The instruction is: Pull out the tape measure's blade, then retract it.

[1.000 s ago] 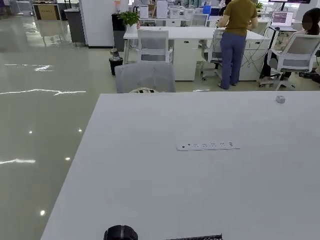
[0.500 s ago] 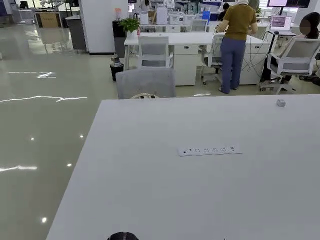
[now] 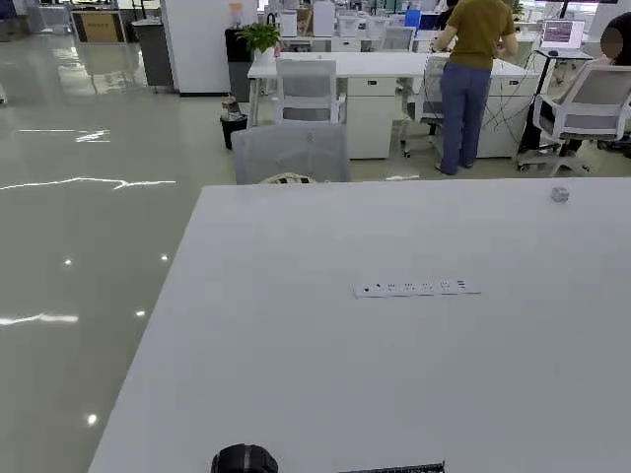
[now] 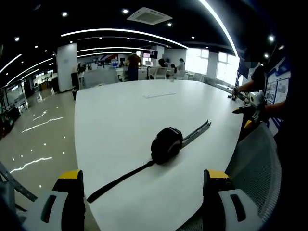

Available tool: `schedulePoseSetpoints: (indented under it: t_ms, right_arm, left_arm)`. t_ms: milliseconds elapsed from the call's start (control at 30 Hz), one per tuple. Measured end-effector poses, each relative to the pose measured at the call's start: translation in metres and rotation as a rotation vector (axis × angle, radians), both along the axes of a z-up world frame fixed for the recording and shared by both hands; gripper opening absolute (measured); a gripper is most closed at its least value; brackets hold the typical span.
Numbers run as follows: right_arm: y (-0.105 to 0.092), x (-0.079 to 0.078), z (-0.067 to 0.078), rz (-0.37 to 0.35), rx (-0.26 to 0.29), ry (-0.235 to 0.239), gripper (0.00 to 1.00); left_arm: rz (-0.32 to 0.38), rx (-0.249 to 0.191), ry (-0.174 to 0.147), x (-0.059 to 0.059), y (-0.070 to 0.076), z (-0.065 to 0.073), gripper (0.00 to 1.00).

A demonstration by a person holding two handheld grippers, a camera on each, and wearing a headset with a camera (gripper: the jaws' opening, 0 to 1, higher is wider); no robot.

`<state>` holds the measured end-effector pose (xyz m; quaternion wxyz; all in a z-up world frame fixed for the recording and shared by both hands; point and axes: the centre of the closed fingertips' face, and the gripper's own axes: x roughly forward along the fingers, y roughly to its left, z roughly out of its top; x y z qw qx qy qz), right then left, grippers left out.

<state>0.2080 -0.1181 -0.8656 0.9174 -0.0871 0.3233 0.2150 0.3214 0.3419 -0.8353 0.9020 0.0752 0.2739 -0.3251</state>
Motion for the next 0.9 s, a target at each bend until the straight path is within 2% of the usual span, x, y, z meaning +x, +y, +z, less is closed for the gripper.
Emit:
schedulePoseSetpoints:
  t_ms: [67,133,200,267,500,633,900]
  right_arm:
    - [-0.001,0.0,0.001,-0.006,-0.003,-0.003,1.0]
    - [-0.004,-0.004,-0.005,-0.032,0.002,0.053,0.93]
    - [-0.004,-0.002,-0.004,-0.03,-0.003,0.039,0.94]
    - [-0.006,-0.001,-0.004,-0.041,0.0,0.039,1.0]
    - [-0.012,-0.001,0.0,-0.066,0.014,0.03,1.0]
    - [-0.011,-0.002,0.0,-0.059,0.003,0.028,1.0]
    - [-0.007,-0.006,-0.004,-0.057,0.002,0.035,1.0]
  left_arm:
    - [0.0,0.001,-0.002,0.0,0.0,0.0,1.0]
    - [0.003,-0.003,0.0,0.001,0.0,0.001,1.0]
    - [0.008,-0.003,0.0,0.002,0.0,0.0,1.0]
    - [0.011,-0.007,0.002,0.003,-0.001,0.0,1.0]
    - [0.005,-0.01,-0.003,0.002,-0.007,-0.001,1.0]
    - [0.009,-0.005,0.028,-0.002,-0.008,-0.005,1.0]
    - [0.008,-0.007,0.038,-0.008,-0.012,-0.01,1.0]
